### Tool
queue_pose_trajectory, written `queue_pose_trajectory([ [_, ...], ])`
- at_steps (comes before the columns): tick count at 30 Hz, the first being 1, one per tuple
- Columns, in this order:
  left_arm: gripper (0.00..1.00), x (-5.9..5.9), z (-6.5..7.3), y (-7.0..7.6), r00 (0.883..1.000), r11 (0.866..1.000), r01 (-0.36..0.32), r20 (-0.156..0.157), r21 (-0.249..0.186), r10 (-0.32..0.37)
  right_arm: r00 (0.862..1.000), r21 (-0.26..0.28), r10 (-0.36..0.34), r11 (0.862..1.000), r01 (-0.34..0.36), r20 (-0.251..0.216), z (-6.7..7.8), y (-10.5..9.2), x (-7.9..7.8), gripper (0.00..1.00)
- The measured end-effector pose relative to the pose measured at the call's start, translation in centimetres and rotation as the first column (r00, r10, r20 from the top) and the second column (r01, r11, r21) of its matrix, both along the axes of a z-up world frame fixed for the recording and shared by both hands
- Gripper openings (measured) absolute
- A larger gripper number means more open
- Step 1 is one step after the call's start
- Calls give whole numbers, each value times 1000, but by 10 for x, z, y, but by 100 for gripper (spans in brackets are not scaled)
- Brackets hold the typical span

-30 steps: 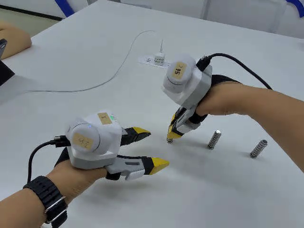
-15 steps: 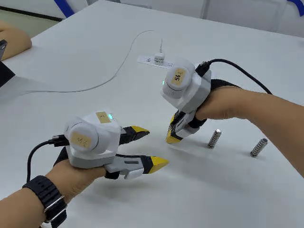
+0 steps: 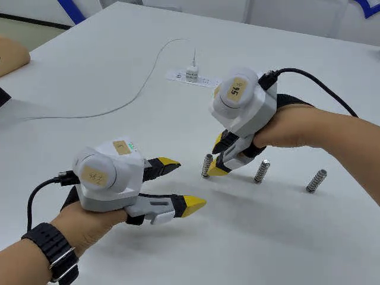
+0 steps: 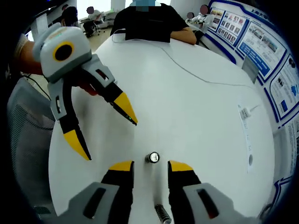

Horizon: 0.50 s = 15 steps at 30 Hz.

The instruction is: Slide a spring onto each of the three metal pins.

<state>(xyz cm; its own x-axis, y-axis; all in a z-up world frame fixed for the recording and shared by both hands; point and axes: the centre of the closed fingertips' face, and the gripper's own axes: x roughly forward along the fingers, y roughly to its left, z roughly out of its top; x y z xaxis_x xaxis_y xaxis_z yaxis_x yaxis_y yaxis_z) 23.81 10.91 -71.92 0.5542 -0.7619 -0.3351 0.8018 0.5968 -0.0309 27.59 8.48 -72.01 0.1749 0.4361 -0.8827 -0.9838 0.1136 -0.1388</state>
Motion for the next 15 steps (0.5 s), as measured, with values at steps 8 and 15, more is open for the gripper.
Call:
queue_pose_trajectory([
  [8,56,1,2,0,1000,1000,-4,3,0,4,999,82,-45,996,43,19,14,-8,-4,31],
  [15,57,1,4,-2,1000,1000,-3,5,2,3,996,127,-78,989,72,41,21,-23,-5,33],
])
